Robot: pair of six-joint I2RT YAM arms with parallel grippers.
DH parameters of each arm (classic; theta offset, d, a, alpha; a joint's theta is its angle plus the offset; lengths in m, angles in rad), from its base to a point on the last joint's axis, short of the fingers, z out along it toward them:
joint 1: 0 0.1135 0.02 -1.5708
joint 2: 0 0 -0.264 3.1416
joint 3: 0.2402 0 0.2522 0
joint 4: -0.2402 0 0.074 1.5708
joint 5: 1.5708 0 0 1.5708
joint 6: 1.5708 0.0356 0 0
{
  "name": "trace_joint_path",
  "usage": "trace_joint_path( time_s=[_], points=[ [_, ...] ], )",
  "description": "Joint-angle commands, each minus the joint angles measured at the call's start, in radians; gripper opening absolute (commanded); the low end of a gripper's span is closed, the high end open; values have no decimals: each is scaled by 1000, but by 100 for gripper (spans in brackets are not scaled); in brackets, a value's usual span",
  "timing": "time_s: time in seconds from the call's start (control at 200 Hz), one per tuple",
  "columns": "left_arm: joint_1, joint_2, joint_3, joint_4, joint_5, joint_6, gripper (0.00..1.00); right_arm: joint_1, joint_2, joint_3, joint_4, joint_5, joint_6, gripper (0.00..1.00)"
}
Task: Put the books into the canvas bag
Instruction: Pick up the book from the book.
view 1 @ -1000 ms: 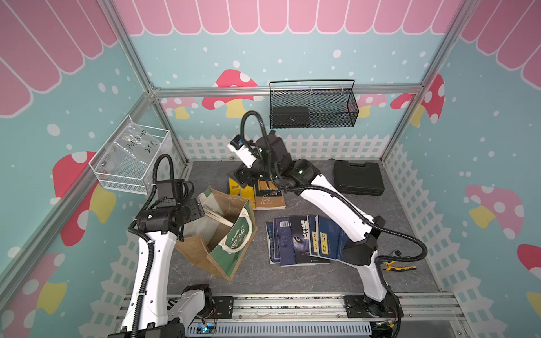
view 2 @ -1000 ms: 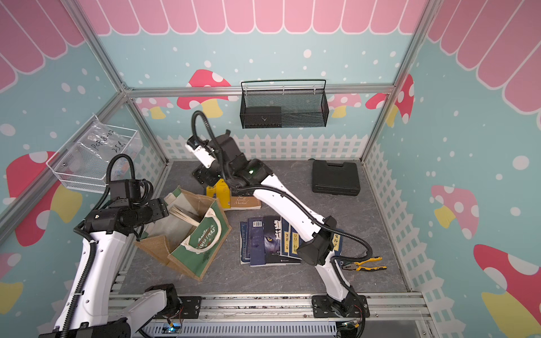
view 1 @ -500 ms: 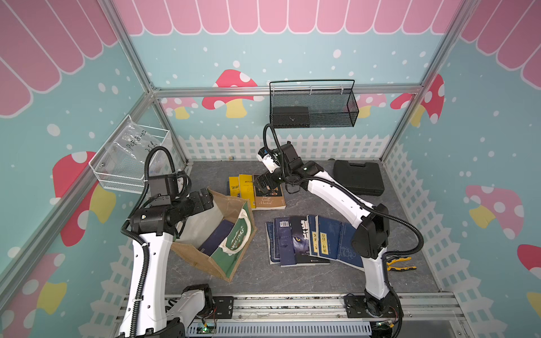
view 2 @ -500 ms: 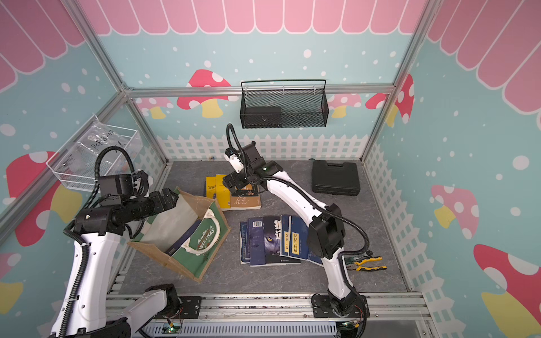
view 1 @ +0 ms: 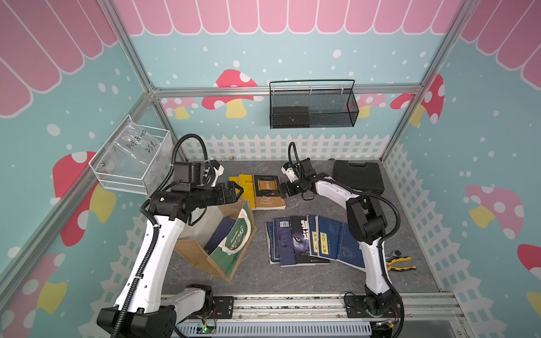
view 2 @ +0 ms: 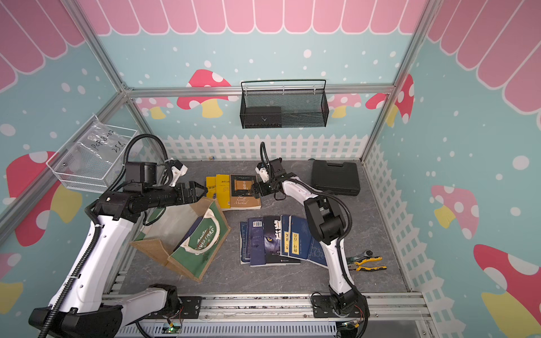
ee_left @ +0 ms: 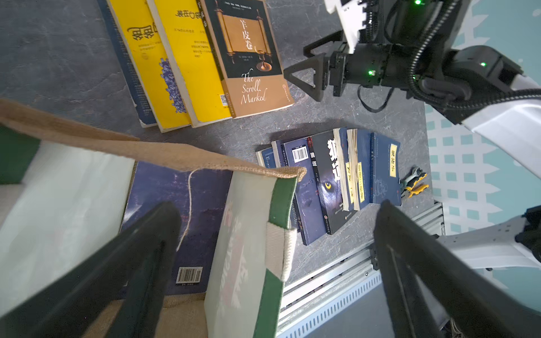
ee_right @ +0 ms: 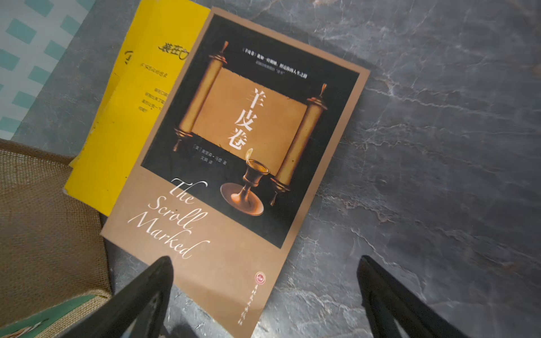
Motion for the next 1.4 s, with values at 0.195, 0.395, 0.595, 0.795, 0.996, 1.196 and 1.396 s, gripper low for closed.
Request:
trace_joint_path(
  time_s=[0.195, 0.395, 0.595, 0.795, 0.996, 1.196, 1.396],
  points=[
    [-121, 80, 49, 93, -26, -63, 99, -38, 140, 45, 133, -234, 45, 99],
    [-158, 145, 74, 136, -43, -89, 99, -38, 215, 112, 154, -306, 85, 89],
    [-166, 173, 86, 141, -52, -85, 99, -33, 181, 58, 268, -324, 156, 68],
    [-166, 169, 62, 141, -74, -72, 99, -26, 102, -19, 383, -323, 198, 61],
    [-166, 163, 53, 140, -87, -63, 99, -15, 85, -23, 404, -336, 221, 55],
    [-166, 159, 44, 140, -102, -53, 99, -6, 81, -28, 437, -335, 248, 53],
    [-166, 151, 40, 141, -102, -52, 99, -7, 140, 32, 438, -329, 309, 25]
  ],
)
